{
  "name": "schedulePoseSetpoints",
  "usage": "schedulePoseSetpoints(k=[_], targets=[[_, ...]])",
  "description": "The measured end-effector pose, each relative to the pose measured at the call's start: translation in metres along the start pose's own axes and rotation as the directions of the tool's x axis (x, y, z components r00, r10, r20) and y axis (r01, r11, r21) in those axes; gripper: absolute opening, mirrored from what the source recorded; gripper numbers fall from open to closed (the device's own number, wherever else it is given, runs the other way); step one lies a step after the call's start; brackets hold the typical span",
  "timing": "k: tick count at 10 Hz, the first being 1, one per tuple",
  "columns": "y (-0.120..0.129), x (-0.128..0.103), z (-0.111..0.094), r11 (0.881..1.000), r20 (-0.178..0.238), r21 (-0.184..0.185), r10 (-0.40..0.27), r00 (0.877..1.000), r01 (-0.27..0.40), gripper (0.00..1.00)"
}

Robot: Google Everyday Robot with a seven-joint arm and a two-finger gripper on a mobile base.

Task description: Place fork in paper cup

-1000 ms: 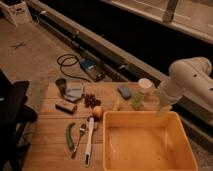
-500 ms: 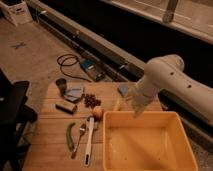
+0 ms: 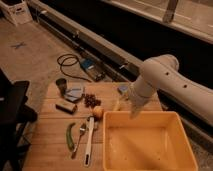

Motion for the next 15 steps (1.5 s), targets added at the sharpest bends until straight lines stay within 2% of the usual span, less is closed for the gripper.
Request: schedulePoseSetpoints(k=[3,6,9,13,15], targets=[[-0.002,0.014,-0.007,1.000,-0.026,-0.002,-0.017,1.000,0.017,0.65],[-0.015,0.009,0.004,0.996,0.000,-0.021,-0.092,0.996,0.092,0.65],[-0.046,-0.037,0.038,0.976,0.038,-0.058,-0.209,0.977,0.211,0.65],[-0.086,-0.111,0.091,0.934,0.038,-0.099,-0.341,0.939,0.343,0.65],[-0.090,-0.120,0.098,0.927,0.033,-0.105,-0.359,0.933,0.361,0.65]])
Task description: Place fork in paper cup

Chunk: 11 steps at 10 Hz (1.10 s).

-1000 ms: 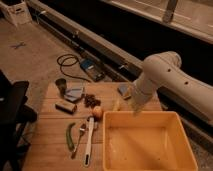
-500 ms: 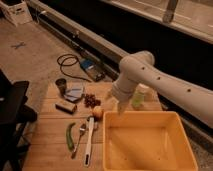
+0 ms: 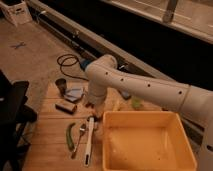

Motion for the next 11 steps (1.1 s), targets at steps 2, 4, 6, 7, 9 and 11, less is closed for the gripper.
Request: schedulePoseSetpoints(k=[2,4,6,7,9,11], targets=[[0.001,0.001,0.000,1.000,-0.001,0.001,0.003,1.000,-0.003,0.65],[0.001,0.000,0.001,1.000,-0.015,0.000,0.000,1.000,0.000,0.65],[-0.008,-0.012,0.013,1.000,-0.048,0.005,-0.009,0.999,0.010,0.65],[-0.013,-0.020,0.023,1.000,-0.050,0.012,-0.012,0.999,0.012,0.65],[-0.018,-0.028,0.039,0.999,-0.025,0.029,-0.015,1.000,0.016,0.65],[-0.030,-0.044,0.057,0.999,0.019,0.025,-0.036,0.999,0.036,0.65]])
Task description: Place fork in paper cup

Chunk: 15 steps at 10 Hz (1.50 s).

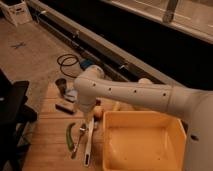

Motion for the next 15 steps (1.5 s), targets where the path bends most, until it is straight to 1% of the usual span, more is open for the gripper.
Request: schedulePoseSetpoints(k=[1,2,4,5,7,11,12,13,15], targets=[[-0.007,-0.011,0.012,1.000,0.027,-0.010,-0.022,0.999,0.022,0.65],[-0.008,-0.018,0.020,0.999,0.046,-0.019,-0.035,0.998,0.036,0.65],[-0.005,-0.026,0.036,0.998,0.076,-0.047,-0.044,0.996,0.047,0.65],[-0.001,-0.030,0.047,0.997,0.091,-0.068,-0.039,0.995,0.046,0.65],[0.010,-0.028,0.057,0.996,0.115,-0.089,-0.008,0.993,0.019,0.65],[0.010,-0.027,0.056,0.996,0.113,-0.090,-0.008,0.994,0.019,0.65],[0.009,-0.026,0.057,0.995,0.112,-0.097,-0.002,0.994,0.013,0.65],[0.012,-0.024,0.064,0.993,0.117,-0.115,0.006,0.993,0.008,0.65],[0.019,-0.019,0.076,0.991,0.128,-0.133,0.029,0.991,-0.012,0.65]])
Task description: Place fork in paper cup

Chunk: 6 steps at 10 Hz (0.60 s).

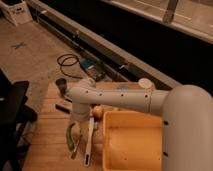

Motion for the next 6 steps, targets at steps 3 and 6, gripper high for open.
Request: schedulePoseSetpoints(k=[3,6], targets=[[-0.001,0.004,0.012,1.000,0.006,-0.015,0.011,1.000,-0.010,0.65],[-0.006,0.010,0.025,1.000,-0.007,-0.031,0.002,1.000,-0.002,0.65]])
